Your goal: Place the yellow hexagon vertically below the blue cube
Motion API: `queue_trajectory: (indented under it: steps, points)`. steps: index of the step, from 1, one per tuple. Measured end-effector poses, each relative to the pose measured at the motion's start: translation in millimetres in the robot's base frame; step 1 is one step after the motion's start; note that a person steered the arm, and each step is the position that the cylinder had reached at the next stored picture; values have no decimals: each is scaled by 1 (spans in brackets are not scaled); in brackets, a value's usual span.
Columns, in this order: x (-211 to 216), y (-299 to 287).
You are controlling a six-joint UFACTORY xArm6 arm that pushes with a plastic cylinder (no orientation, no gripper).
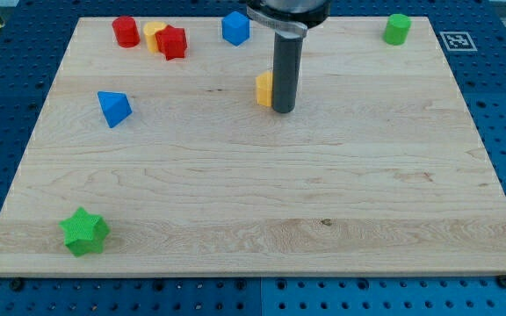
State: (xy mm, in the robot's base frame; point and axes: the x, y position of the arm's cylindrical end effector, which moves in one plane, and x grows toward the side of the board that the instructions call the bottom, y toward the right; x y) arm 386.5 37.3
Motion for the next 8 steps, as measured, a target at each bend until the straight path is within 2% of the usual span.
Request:
queue_trajectory:
  steps: [3,4,8]
  points:
    - [-29,35]
    - [-36,22]
    - [-36,-100]
